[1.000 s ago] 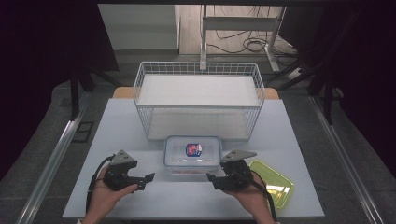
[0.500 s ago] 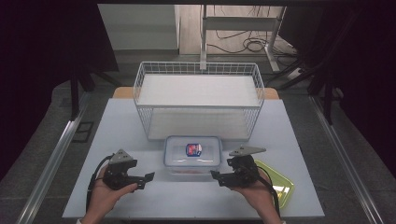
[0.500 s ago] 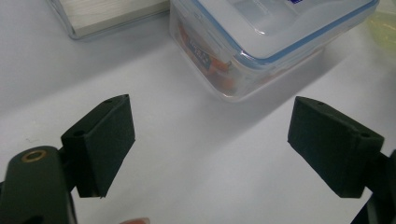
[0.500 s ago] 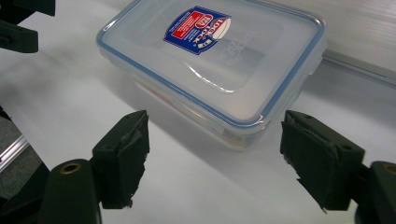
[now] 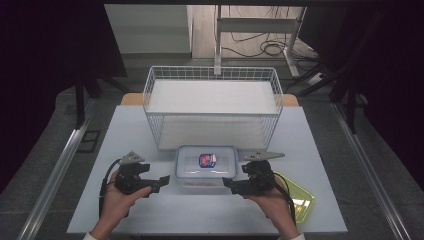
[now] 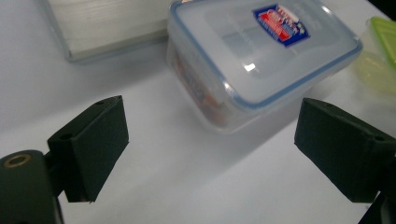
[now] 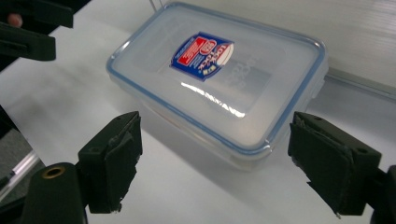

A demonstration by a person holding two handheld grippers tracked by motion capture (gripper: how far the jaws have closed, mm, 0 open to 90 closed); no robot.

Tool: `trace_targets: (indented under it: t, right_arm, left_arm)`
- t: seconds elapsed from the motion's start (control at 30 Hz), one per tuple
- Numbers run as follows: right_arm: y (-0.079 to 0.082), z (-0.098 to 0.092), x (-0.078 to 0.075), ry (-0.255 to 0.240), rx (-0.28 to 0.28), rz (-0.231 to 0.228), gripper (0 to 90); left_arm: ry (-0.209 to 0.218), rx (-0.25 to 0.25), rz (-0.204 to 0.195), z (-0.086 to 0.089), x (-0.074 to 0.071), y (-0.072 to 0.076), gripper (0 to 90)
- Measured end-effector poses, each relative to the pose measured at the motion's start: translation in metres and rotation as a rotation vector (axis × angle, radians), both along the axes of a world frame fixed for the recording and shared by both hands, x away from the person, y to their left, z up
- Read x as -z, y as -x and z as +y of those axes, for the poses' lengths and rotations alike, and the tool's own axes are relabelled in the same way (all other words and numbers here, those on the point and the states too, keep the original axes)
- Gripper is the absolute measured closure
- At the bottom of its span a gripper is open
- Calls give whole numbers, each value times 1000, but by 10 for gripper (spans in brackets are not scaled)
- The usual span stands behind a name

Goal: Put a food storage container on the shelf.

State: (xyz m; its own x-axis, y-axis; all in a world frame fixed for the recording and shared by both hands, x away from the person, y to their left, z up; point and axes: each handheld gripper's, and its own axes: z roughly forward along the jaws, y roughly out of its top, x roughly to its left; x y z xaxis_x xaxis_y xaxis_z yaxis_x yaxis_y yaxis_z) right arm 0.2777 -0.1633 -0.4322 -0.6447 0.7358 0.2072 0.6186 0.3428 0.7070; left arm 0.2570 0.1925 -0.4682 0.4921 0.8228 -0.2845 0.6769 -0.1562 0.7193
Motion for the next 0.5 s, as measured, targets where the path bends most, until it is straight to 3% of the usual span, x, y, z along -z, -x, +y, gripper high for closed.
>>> trace_targets:
  t: [0.23,0.5]
  right_arm:
    - [-9,4,-3,-12,16,-3,183]
    - [-12,13,-6,-14,7,-23,183]
  left_arm:
    - [52,-1,47,-4,3,-20,104]
    - [175,26,169,-16,18,-50,116]
